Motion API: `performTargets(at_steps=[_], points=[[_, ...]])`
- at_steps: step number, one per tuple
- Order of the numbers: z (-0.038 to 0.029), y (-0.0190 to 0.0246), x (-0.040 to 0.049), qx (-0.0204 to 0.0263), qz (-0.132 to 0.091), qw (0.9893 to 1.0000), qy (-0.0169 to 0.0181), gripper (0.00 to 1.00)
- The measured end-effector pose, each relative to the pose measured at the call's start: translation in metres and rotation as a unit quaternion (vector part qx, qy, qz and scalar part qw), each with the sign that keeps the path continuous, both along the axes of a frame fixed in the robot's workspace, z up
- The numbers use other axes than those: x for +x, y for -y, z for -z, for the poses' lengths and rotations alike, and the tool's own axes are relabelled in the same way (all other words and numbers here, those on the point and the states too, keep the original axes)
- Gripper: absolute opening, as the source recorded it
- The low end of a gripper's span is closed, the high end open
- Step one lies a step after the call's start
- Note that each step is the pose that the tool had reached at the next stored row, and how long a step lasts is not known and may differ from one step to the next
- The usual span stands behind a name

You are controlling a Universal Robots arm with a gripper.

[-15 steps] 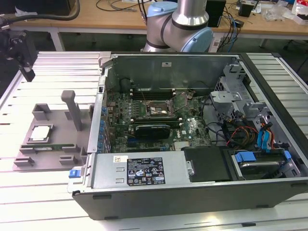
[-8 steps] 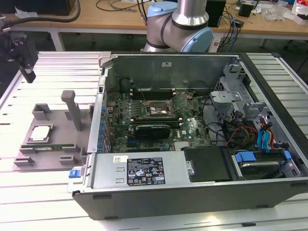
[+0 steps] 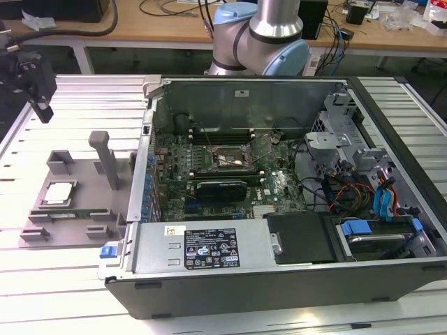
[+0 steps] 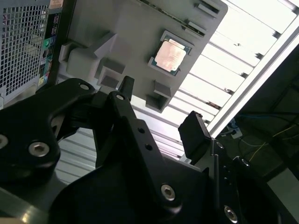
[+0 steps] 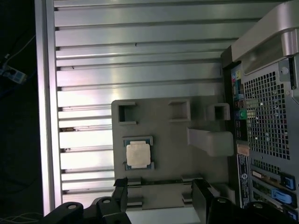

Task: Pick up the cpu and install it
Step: 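Pick up the cpu and move it towards the insertion slot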

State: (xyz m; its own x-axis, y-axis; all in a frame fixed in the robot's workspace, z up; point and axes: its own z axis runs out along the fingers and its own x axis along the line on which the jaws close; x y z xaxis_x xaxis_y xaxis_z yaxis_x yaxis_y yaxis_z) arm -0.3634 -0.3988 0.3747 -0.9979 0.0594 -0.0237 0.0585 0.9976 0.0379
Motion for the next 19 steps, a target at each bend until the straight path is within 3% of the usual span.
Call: performTargets(at_steps=[6, 19], points=[[0.0037, 0.0, -0.0001, 0.0, -0.011, 0.9999, 0.0, 0.66], [0.0129, 0.0, -0.0001, 0.0, -0.011, 0.9999, 0.0, 0.66]])
